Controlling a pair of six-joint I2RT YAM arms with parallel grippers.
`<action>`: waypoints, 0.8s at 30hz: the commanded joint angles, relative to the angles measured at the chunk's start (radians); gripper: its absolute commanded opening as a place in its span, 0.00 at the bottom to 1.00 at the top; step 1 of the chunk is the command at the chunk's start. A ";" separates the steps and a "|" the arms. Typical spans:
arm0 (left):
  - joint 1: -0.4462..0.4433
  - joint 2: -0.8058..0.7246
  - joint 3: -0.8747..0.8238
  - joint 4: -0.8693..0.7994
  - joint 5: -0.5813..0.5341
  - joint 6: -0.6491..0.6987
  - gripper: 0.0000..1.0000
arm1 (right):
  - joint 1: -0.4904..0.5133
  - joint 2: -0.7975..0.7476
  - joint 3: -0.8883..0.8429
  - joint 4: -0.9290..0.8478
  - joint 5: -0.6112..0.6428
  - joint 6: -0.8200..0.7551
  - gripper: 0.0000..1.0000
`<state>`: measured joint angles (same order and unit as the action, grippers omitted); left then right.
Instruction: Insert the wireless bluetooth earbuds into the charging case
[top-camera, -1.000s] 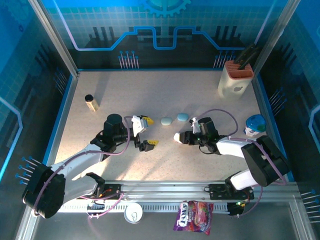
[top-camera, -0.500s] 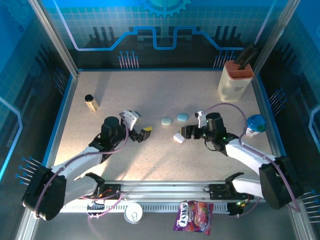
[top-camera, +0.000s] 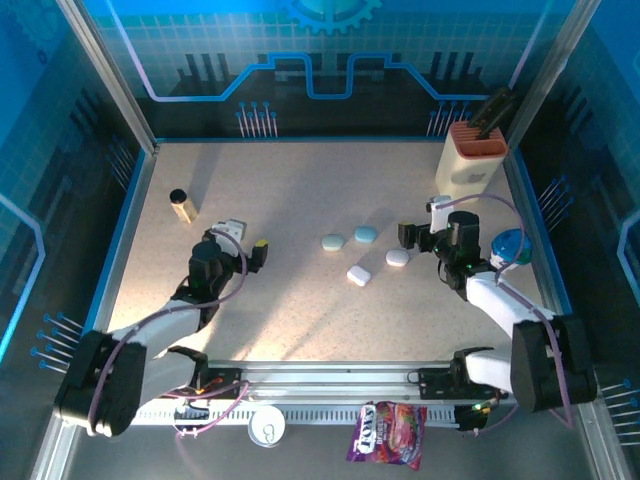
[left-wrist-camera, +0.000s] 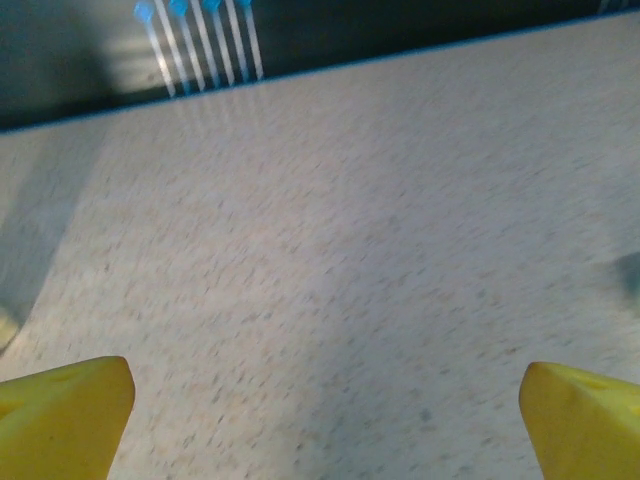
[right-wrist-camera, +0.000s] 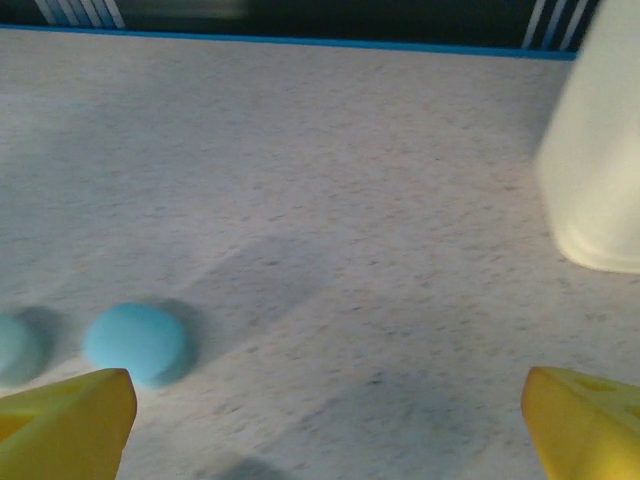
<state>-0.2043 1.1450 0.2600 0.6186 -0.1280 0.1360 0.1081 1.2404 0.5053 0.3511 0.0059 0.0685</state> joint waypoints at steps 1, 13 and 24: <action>0.046 0.073 -0.016 0.172 -0.014 -0.036 0.99 | -0.050 0.076 -0.054 0.251 0.040 -0.059 0.99; 0.204 0.416 0.113 0.342 0.126 -0.116 0.99 | -0.102 0.273 -0.104 0.505 -0.055 -0.052 1.00; 0.216 0.407 0.124 0.302 0.108 -0.138 0.99 | -0.070 0.299 -0.113 0.549 0.023 -0.059 1.00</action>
<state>0.0021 1.5505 0.3679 0.8822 -0.0360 0.0193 0.0261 1.5330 0.3859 0.8513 -0.0021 0.0280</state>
